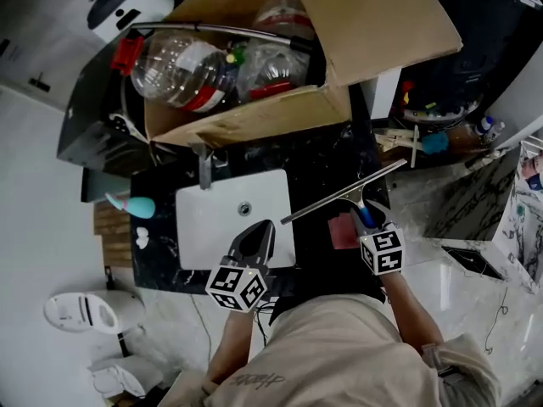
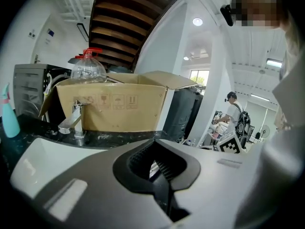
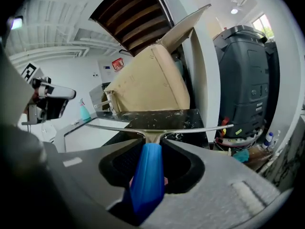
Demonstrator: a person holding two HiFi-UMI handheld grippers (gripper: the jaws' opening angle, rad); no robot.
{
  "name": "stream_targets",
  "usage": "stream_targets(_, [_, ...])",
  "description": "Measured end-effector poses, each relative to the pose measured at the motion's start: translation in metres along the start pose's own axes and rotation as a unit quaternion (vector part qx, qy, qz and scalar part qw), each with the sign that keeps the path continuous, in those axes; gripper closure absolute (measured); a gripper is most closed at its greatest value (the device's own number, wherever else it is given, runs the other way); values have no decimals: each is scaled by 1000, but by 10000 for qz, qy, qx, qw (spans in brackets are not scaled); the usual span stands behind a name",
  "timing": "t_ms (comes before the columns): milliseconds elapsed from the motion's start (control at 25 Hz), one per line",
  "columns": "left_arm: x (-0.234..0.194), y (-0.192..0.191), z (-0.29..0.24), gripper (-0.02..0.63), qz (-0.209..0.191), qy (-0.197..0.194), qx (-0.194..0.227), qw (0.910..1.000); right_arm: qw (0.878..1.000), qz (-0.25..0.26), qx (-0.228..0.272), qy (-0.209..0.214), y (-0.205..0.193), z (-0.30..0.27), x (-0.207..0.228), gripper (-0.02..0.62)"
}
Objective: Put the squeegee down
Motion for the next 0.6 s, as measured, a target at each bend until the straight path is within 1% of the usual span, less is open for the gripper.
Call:
stream_targets(120, [-6,-4,5,592,63,45,19,10000,9996,112,-160,-178,2,-13,2,463])
stream_targets(280, [-13,-8,9,592,81,-17,49,10000,9988,109,-395,-267,2,-23,0,462])
stream_targets(440, [-21,-8,7,592,82,-156,82,9998,9985,18,-416,-362,6,-30,-4,460])
stream_targets(600, [-26,-12,5,592,174,-247,146,9994,9975,147,-521,-454,9,-30,-5,459])
Point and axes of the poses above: the fingertips, and each gripper's own axes: z backward along the fingers, x to its right, y out of its top, the point moved 10 cm from there along z, backward along the fingers, and after that the axes turned 11 degrees about -x, right-handed, at the moved point
